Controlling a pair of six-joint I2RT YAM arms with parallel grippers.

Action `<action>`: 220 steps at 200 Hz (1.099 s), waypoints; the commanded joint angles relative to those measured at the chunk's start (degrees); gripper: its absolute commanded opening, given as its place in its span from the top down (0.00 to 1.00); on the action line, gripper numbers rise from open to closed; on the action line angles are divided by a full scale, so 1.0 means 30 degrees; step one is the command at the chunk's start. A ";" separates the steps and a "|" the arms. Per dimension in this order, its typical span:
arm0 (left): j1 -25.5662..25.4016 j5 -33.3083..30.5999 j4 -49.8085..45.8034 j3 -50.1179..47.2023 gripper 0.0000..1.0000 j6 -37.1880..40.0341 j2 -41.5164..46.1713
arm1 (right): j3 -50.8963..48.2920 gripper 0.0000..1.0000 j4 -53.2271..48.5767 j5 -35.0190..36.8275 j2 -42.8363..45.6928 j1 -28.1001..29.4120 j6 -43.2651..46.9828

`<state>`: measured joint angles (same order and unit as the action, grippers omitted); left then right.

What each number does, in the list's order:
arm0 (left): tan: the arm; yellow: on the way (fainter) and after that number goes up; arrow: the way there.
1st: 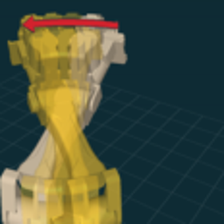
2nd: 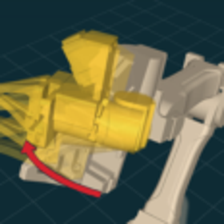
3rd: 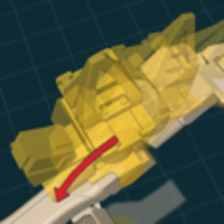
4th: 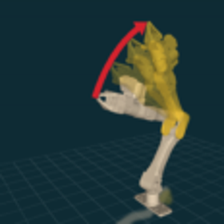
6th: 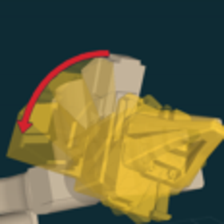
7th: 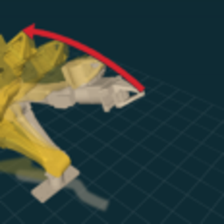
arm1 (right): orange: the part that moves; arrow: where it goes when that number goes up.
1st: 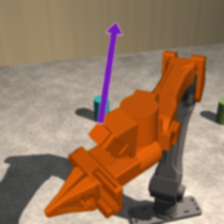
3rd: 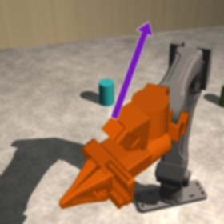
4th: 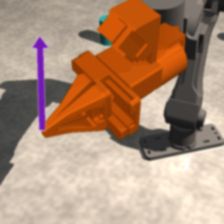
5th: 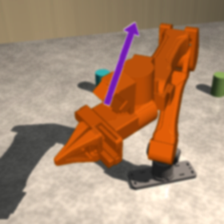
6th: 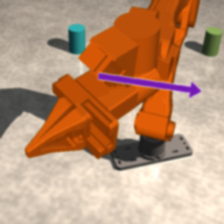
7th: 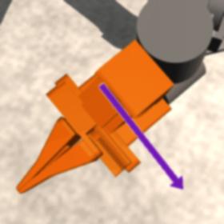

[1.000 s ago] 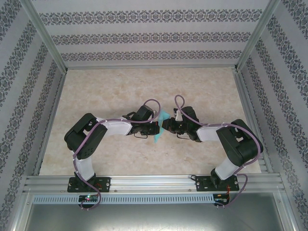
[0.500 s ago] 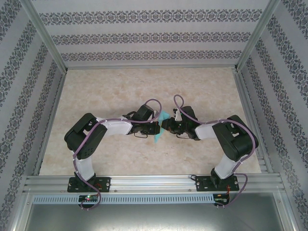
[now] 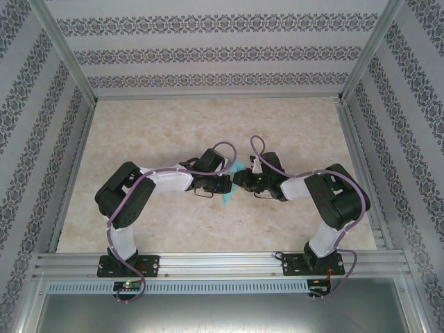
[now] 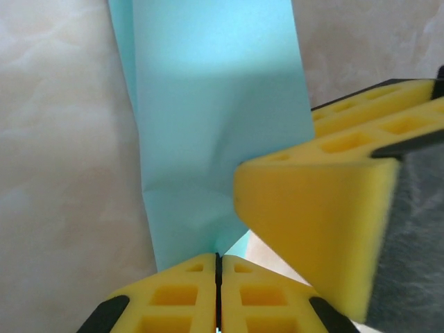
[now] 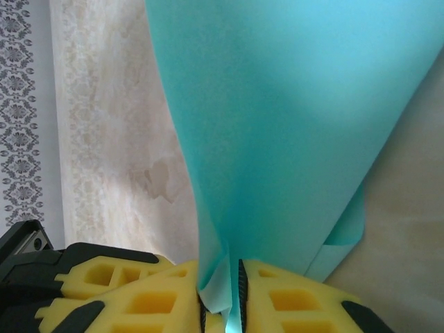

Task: Fold a paper plane with a square sheet of paper (pick it up from the middle)

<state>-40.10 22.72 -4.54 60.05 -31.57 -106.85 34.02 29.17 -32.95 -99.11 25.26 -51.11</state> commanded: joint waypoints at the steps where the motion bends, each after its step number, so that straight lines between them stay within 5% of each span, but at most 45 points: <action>1: -0.0492 0.0735 -0.0158 0.0639 0.87 0.0768 -0.0238 | 0.0321 0.84 0.0083 -0.0255 -0.0332 0.0065 0.0233; 59: -0.0521 0.0445 -0.1315 0.1090 0.77 0.1262 0.0552 | 0.0056 1.00 -0.0241 0.0165 -0.0117 0.0019 0.0622; 104: -0.0607 -0.1130 -0.1942 -0.0061 0.62 0.1252 0.2337 | -0.0061 1.00 -0.1217 0.0497 0.0282 -0.0286 0.1292; 220: -0.2103 -0.3107 -0.1359 -0.1517 0.67 0.0746 0.2541 | -0.0383 1.00 -0.1915 0.0608 0.0721 -0.0774 0.1803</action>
<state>-45.78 15.62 -8.60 54.85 -29.15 -98.08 33.85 24.82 -32.21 -98.28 23.70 -47.57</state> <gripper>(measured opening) 0.341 0.049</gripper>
